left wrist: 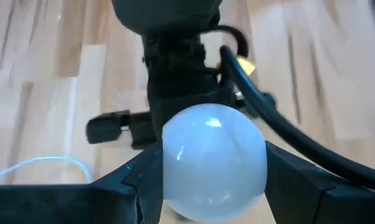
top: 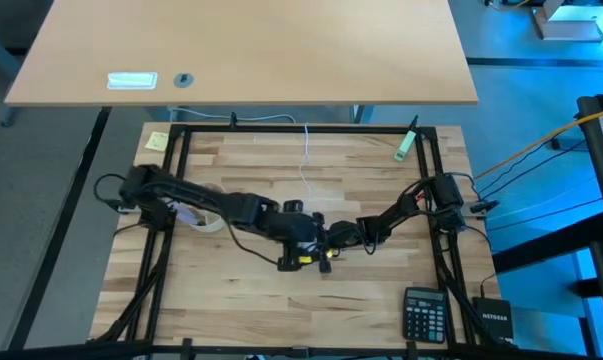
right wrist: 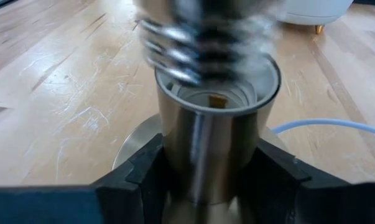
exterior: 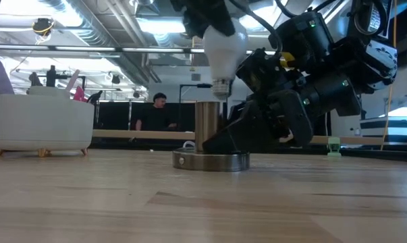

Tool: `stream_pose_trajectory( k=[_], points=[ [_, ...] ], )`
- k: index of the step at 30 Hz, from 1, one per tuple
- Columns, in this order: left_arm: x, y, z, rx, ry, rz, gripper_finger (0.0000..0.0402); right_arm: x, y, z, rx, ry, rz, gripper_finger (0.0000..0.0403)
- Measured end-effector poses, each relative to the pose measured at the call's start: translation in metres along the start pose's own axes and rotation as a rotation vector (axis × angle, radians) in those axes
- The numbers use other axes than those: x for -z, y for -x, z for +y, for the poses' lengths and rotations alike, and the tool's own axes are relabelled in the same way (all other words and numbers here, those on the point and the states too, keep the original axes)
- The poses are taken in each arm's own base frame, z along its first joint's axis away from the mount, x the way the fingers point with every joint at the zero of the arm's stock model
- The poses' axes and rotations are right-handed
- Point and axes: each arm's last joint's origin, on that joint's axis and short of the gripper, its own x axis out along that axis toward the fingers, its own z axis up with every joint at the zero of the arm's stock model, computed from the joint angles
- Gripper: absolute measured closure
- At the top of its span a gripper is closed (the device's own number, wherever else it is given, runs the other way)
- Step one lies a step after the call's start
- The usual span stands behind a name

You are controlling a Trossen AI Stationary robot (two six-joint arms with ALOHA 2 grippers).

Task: Screw lightbulb
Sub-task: Insert the lightbulb into the lamp

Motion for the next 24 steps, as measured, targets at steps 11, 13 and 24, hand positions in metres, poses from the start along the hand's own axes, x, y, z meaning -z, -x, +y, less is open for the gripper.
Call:
stream_pose_trajectory(
  k=[11,13,24],
  points=[
    [0.039,-0.003,0.007,0.026,0.173,-0.096,0.0192,0.000,0.000,0.000,0.001,-0.020,-0.004,0.0221],
    [0.039,-0.004,0.007,0.030,0.173,-0.099,0.0192,0.000,0.000,0.000,0.001,-0.031,-0.004,0.0221],
    [0.043,-0.024,0.008,0.044,0.176,-0.052,0.0192,0.000,0.000,0.000,0.000,-0.038,0.001,0.0217]
  ],
)
